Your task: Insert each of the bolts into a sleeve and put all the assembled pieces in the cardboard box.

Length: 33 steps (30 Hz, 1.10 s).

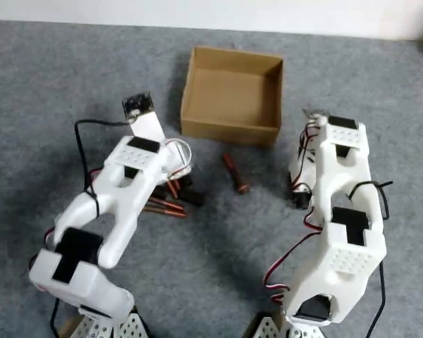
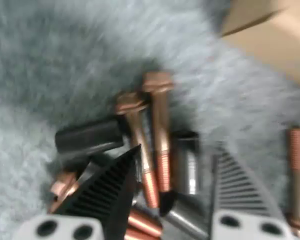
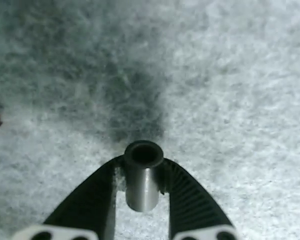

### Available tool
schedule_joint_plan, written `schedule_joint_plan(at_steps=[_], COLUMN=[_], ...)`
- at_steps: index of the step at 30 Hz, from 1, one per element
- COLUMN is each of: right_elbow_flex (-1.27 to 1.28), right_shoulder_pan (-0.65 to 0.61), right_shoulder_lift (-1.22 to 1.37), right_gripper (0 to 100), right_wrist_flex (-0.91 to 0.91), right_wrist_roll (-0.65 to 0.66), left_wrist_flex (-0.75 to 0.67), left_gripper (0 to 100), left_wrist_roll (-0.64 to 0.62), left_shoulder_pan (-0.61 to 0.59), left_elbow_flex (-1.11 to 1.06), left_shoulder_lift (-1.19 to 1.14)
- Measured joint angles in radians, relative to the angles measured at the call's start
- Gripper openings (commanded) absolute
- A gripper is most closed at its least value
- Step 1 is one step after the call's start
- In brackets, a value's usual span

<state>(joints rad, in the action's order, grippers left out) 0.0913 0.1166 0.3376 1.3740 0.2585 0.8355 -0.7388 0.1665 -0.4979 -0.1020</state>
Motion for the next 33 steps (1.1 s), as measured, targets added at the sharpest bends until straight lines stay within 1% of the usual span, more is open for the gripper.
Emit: schedule_joint_plan(at_steps=[3,6,9,11,18,21,24,27,29,33], right_elbow_flex=[0.0,0.002,0.002,0.002,0.005,0.005,0.005,0.005,0.005,0.005], right_shoulder_pan=[-0.006,-0.006,-0.005,-0.005,-0.006,-0.006,-0.006,-0.006,-0.006,-0.006], right_shoulder_lift=[0.0,0.0,0.0,0.0,0.0,0.005,0.031,0.04,0.041,0.041], right_gripper=[0.5,0.5,0.5,0.5,0.5,0.5,0.5,0.5,0.5,0.5], right_wrist_flex=[0.0,0.0,0.0,0.0,-0.037,-0.043,-0.043,-0.043,-0.043,-0.043], right_wrist_roll=[0.0,0.0,0.0,0.0,-0.011,-0.02,-0.02,-0.02,-0.02,-0.02], left_wrist_flex=[0.028,0.032,-0.017,-0.049,-0.066,-0.101,-0.153,-0.17,-0.157,-0.034], left_gripper=[18,18,18,18,18,18,18,18,17,17], left_wrist_roll=[-0.012,-0.015,-0.012,0.014,0.043,0.055,0.078,0.08,0.077,0.066], left_shoulder_pan=[0.0,-0.009,-0.023,-0.023,-0.029,-0.041,-0.037,-0.048,-0.058,-0.066], left_elbow_flex=[0.011,0.023,0.023,0.023,0.066,0.068,0.069,0.123,0.167,0.287], left_shoulder_lift=[-0.018,-0.018,-0.018,-0.018,-0.023,-0.029,-0.087,-0.181,-0.236,-0.307])
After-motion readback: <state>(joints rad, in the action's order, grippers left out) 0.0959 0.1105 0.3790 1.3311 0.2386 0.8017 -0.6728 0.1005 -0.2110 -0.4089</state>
